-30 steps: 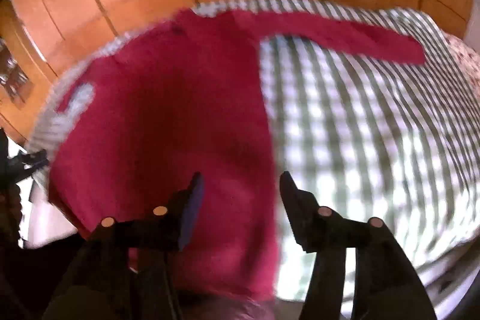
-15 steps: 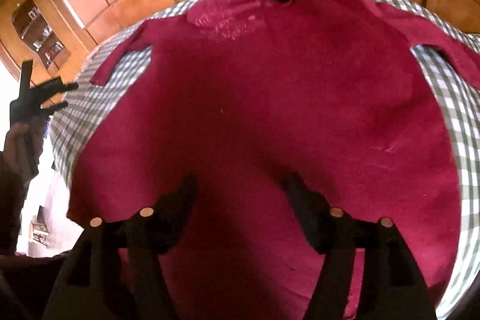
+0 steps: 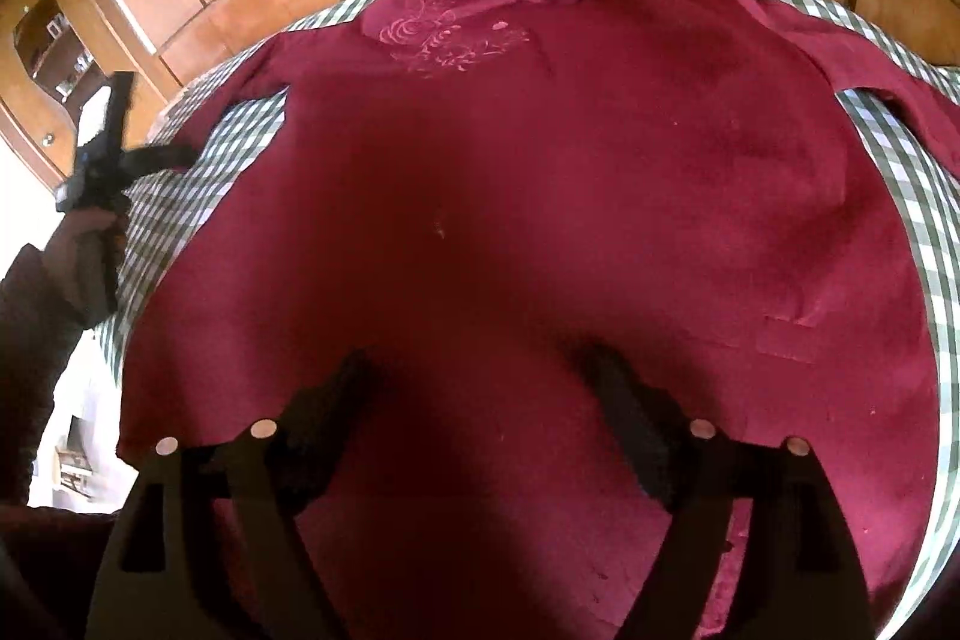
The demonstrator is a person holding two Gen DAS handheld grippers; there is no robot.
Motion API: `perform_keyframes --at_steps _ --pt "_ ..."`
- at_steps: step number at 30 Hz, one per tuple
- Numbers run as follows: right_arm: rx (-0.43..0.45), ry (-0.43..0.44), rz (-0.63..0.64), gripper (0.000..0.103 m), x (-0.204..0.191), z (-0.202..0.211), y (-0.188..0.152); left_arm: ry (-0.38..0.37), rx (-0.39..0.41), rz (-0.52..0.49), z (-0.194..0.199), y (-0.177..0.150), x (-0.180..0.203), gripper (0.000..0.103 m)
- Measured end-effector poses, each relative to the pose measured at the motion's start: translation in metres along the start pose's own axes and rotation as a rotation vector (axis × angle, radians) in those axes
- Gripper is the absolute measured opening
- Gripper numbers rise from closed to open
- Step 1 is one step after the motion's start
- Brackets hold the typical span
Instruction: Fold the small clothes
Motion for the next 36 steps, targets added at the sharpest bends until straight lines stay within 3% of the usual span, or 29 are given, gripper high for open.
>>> perform_keyframes --at_steps 3,6,11,14,16,18,19,20,21,23,27,33,36 --pt "0.0 -0.005 0.007 0.08 -0.001 -0.002 0.001 -0.108 -0.005 0.188 0.019 0.026 -0.048 0.004" --pt "0.002 -0.009 0.007 0.082 -0.003 -0.005 0.004 -0.127 -0.007 0.312 0.029 0.047 -0.095 0.004" --pt "0.006 -0.014 0.005 0.082 -0.001 -0.006 0.008 -0.047 -0.072 0.459 0.006 0.064 -0.164 0.004" --pt "0.008 -0.016 0.003 0.082 0.001 -0.006 0.008 0.009 -0.164 0.461 -0.024 0.05 -0.171 0.004" --pt "0.008 -0.02 0.004 0.082 0.001 -0.005 0.009 -0.012 -0.241 0.467 -0.039 0.033 -0.166 0.005" --pt "0.007 -0.022 0.006 0.082 0.002 -0.006 0.009 -0.038 -0.265 0.52 -0.042 0.021 -0.171 0.014" --pt "0.007 -0.024 0.006 0.083 0.001 -0.006 0.01 -0.041 -0.253 0.542 -0.038 0.017 -0.175 0.028" --pt "0.008 -0.025 0.007 0.083 0.002 -0.006 0.01 -0.028 -0.244 0.562 -0.035 0.015 -0.183 0.054" --pt "0.008 -0.026 0.009 0.083 0.003 -0.005 0.011 0.005 -0.227 0.59 -0.03 0.013 -0.194 0.062" --pt "0.009 -0.033 0.013 0.083 0.002 -0.007 0.011 0.085 -0.195 0.637 -0.021 0.007 -0.221 0.064" --pt "0.018 -0.044 0.012 0.085 0.001 -0.008 0.01 0.086 -0.161 0.622 0.002 -0.011 -0.233 0.064" --pt "0.004 -0.084 0.045 0.09 -0.003 -0.013 0.009 0.001 -0.124 0.412 -0.001 -0.021 -0.172 0.064" --pt "0.001 -0.079 0.036 0.09 -0.002 -0.012 0.009 0.066 -0.145 0.356 -0.016 -0.021 -0.153 0.064"
Point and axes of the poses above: each gripper's, at about its wrist camera, not at the fingertips, and z roughly against the way its jaws point, x to its right, y to its top, the point moved 9 cm from there along -z, roughly the way its jaws point, and after that the axes turned 9 degrees about y, right-handed, at the moved point
